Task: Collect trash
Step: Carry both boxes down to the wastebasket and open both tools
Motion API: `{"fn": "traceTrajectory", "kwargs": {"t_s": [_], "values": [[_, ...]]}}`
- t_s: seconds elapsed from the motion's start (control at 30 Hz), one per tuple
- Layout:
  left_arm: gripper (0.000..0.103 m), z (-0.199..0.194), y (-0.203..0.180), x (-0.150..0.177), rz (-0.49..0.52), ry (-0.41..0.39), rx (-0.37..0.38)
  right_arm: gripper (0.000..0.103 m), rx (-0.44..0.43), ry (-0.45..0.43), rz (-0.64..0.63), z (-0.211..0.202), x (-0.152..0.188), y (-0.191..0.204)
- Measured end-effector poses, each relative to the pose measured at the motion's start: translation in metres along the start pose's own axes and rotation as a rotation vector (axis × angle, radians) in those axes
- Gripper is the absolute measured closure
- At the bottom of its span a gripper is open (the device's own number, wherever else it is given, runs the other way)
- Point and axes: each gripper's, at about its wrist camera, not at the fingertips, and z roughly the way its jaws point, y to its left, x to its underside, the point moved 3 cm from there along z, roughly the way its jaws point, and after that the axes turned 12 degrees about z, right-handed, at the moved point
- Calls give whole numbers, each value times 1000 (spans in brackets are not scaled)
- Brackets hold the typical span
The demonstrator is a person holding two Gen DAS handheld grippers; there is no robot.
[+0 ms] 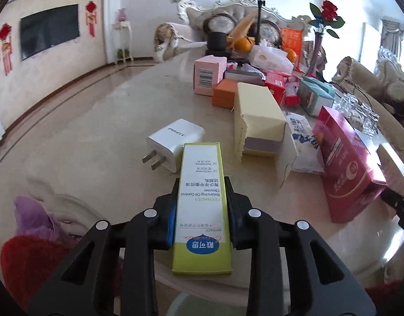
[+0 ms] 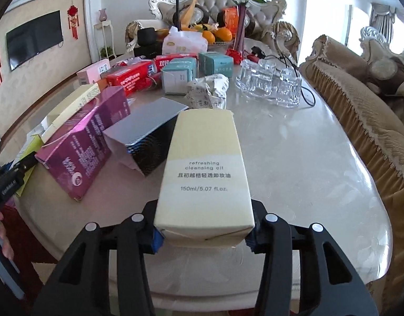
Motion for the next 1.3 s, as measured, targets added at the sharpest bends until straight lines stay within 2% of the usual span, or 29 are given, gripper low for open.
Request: {"fn": "traceTrajectory", "kwargs": {"t_s": [0.23, 0.4, 0.5, 0.57, 0.63, 0.7, 0.77, 0.87, 0.93, 1.07, 1.1, 1.13, 1.17, 1.2, 1.3], "values": [[73, -23, 24, 4, -3, -2, 137, 59, -57, -27, 54, -32, -5, -2], [73, -72, 30, 12, 109, -23, 271, 58, -203, 0, 60, -85, 18, 11], [73, -92, 30, 34, 190, 36, 351, 58, -296, 74, 37, -113, 55, 28], [73, -90, 25, 60, 225, 129, 414, 58, -326, 144, 23, -116, 80, 39], [73, -77, 13, 83, 254, 197, 426, 58, -314, 237, 0, -102, 111, 52], [73, -53, 1, 106, 265, 288, 446, 58, -295, 356, -2, -69, 141, 60], [73, -21, -14, 130, 273, 382, 470, 58, -281, 442, -12, -40, 157, 65], [73, 18, -31, 163, 312, 511, 481, 58, -206, 547, -46, 14, 177, 68], [73, 39, -41, 183, 326, 591, 516, 58, -193, 588, -53, 33, 185, 71], [72, 58, -53, 204, 313, 661, 567, 58, -174, 631, -61, 61, 199, 80], [56, 59, -52, 204, 304, 665, 569, 53, -167, 626, -60, 60, 205, 83], [11, 61, -52, 205, 298, 659, 562, 49, -149, 625, -62, 62, 207, 82], [6, 60, -51, 203, 292, 646, 545, 40, -144, 625, -62, 56, 208, 78], [6, 59, -50, 201, 293, 623, 511, 34, -151, 617, -58, 55, 207, 78], [6, 57, -42, 190, 219, 557, 549, 33, -146, 602, -43, 51, 206, 77]]}}
